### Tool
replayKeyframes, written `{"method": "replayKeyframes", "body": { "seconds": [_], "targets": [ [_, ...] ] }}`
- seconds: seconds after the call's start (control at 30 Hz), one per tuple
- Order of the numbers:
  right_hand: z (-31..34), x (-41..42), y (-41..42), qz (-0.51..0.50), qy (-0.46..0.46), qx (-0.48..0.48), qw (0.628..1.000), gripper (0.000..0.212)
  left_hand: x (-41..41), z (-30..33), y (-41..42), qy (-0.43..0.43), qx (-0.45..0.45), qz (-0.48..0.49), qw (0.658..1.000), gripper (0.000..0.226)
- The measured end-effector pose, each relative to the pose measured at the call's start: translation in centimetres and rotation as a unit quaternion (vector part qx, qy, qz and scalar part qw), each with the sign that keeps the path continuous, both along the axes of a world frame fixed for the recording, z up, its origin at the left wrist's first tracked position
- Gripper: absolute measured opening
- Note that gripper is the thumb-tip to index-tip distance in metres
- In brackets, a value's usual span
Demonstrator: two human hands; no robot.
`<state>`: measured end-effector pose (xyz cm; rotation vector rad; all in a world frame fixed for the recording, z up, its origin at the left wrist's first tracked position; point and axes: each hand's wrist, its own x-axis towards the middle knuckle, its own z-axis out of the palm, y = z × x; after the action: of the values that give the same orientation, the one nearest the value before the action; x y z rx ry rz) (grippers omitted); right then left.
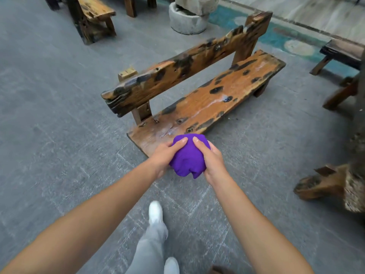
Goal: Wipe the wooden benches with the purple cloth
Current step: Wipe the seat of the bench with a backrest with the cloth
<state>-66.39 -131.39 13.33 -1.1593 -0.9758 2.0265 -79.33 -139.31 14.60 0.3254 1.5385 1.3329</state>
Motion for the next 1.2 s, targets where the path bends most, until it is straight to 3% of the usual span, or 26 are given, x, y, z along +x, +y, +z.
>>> {"method": "replayKeyframes", "body": {
  "seconds": [0.1,0.2,0.27,0.33,0.4,0.47,0.57,0.67,0.7,0.77,0.93,1.03,1.1,1.17,1.2],
  "targets": [
    [-1.4,-4.7,5.4,0.017,-0.021,-0.005,1.000,0.033,-5.1,-1.2,5.4,-0.009,0.037,0.035,0.999,0.031],
    [-2.5,-9.2,11.8,0.026,-0.106,0.055,0.992,0.049,-9.9,-2.7,11.4,0.014,0.049,0.036,0.998,0.023],
    [-2.4,-11.3,15.9,0.033,-0.207,0.140,0.968,0.072,-12.4,-3.2,14.7,0.021,0.060,0.034,0.997,0.019],
    [-2.5,-14.2,20.4,0.060,-0.299,0.264,0.915,0.081,-15.3,-4.3,18.6,0.013,0.052,0.043,0.998,0.018],
    [-2.4,-15.2,22.0,0.079,-0.281,0.371,0.882,0.076,-16.3,-4.7,20.1,0.008,0.042,0.049,0.998,0.017],
    [-2.5,-17.0,23.4,0.136,-0.229,0.395,0.879,0.068,-17.7,-5.1,21.7,0.003,0.031,0.057,0.998,0.017],
    [-3.9,-21.6,27.8,0.213,-0.224,0.402,0.862,0.064,-20.5,-7.0,26.4,-0.048,0.027,0.106,0.993,0.026],
    [-11.2,-25.4,34.6,0.319,-0.222,0.351,0.852,0.069,-23.0,-13.0,32.0,-0.104,0.003,0.200,0.974,0.031],
    [-14.8,-26.7,37.4,0.386,-0.221,0.329,0.833,0.070,-23.1,-16.2,34.0,-0.124,-0.016,0.266,0.956,0.031],
    [-18.2,-27.9,39.9,0.429,-0.214,0.340,0.809,0.070,-23.1,-19.5,35.6,-0.137,-0.046,0.318,0.937,0.029],
    [-25.5,-30.9,43.8,0.515,-0.209,0.385,0.737,0.054,-23.0,-26.3,38.0,-0.038,-0.114,0.356,0.927,0.028],
    [-30.5,-32.6,43.9,0.535,-0.210,0.381,0.725,0.049,-24.2,-31.6,37.4,0.035,-0.150,0.350,0.924,0.023],
    [-34.7,-33.4,43.3,0.538,-0.218,0.385,0.717,0.047,-24.6,-35.6,37.1,0.039,-0.153,0.339,0.927,0.017],
    [-38.5,-34.4,42.1,0.537,-0.221,0.394,0.713,0.046,-24.0,-39.3,35.4,0.037,-0.189,0.364,0.911,0.029],
    [-40.4,-35.0,41.6,0.536,-0.223,0.404,0.707,0.046,-23.5,-41.1,34.0,0.073,-0.248,0.364,0.895,0.039]
  ]
}}
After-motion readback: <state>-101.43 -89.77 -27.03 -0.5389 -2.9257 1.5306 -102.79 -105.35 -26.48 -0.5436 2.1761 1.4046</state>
